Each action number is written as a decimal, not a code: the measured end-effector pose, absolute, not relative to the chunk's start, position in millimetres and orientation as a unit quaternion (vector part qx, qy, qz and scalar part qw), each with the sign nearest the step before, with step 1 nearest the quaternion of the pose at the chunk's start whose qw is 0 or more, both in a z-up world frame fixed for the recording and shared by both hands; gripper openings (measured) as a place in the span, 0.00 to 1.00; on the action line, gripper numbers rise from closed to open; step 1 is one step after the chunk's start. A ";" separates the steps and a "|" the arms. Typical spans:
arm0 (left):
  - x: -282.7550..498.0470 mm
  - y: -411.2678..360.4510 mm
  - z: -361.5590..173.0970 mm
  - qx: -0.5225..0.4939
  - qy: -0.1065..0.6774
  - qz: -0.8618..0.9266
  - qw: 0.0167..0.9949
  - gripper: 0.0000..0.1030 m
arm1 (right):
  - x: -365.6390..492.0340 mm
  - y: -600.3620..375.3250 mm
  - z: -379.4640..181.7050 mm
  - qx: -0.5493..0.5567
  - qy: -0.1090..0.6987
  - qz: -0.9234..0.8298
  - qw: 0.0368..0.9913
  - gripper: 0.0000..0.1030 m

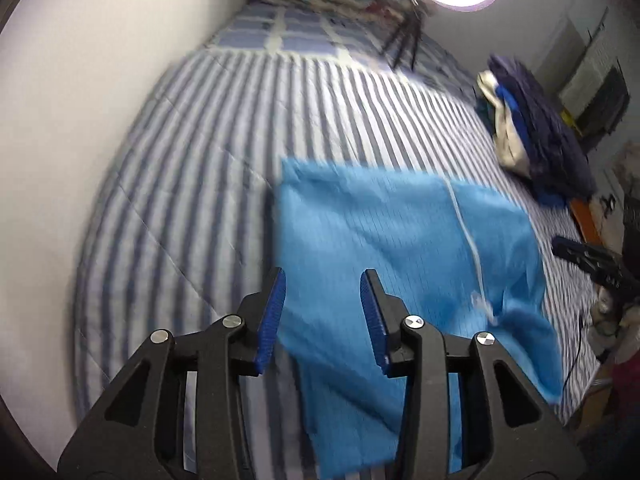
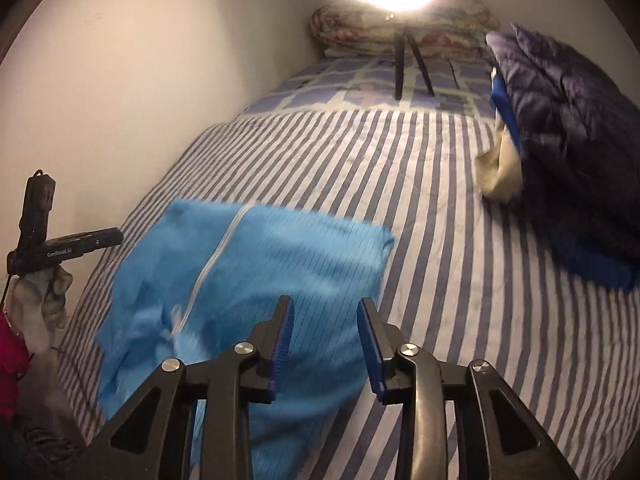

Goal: Fold large clothes

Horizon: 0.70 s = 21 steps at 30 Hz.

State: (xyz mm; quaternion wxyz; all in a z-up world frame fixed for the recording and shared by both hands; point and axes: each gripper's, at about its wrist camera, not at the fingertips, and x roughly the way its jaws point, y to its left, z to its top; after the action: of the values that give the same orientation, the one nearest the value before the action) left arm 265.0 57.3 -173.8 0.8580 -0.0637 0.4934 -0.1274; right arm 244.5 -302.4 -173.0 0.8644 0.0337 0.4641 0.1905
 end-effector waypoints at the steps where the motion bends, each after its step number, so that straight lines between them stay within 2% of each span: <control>1: 261.3 50.7 -179.9 -0.052 0.498 -0.125 0.856 0.38 | 240.4 -300.6 -179.3 0.035 0.470 0.190 0.861 0.31; 5: 251.0 35.7 -216.8 -0.005 0.537 -0.110 0.837 0.38 | 230.5 -290.4 -216.3 0.032 0.515 0.191 0.835 0.29; 8: 239.3 36.5 -224.6 0.000 0.532 -0.110 0.840 0.39 | 213.3 -287.2 -238.8 0.025 0.541 0.185 0.820 0.29; 11: 236.2 43.1 -214.8 -0.007 0.536 -0.118 0.836 0.39 | 198.8 -294.1 -230.1 0.024 0.541 0.205 0.815 0.29; 14: 231.8 63.7 -199.0 -0.059 0.520 -0.130 0.842 0.39 | 186.7 -314.1 -210.4 0.051 0.513 0.218 0.828 0.31; 15: 232.2 71.4 -194.1 -0.079 0.514 -0.130 0.844 0.45 | 185.8 -322.6 -203.2 0.061 0.500 0.215 0.837 0.33; 16: 233.1 77.9 -191.2 -0.097 0.509 -0.129 0.845 0.56 | 185.7 -329.9 -197.8 0.072 0.488 0.211 0.844 0.37; 17: 236.4 88.9 -186.9 -0.132 0.503 -0.130 0.844 0.61 | 186.9 -339.5 -191.9 0.089 0.471 0.205 0.853 0.49; 18: 239.6 96.6 -184.9 -0.159 0.498 -0.132 0.842 0.67 | 188.2 -347.7 -188.5 0.104 0.456 0.199 0.861 0.56; 19: 244.4 104.5 -184.0 -0.191 0.495 -0.137 0.837 0.67 | 189.8 -355.5 -186.5 0.124 0.441 0.192 0.868 0.70; 20: 247.8 111.6 -185.3 -0.217 0.494 -0.142 0.830 0.67 | 193.0 -363.2 -186.8 0.144 0.431 0.187 0.871 0.79; 21: 253.2 116.3 -187.9 -0.243 0.494 -0.145 0.822 0.67 | 196.7 -368.5 -188.5 0.160 0.430 0.184 0.869 0.81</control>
State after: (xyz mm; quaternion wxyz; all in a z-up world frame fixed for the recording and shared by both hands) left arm 253.2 116.3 -187.9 0.8220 -0.2426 0.4943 -0.1451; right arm 196.7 -368.5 -188.5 0.8692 0.1603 0.4298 0.1844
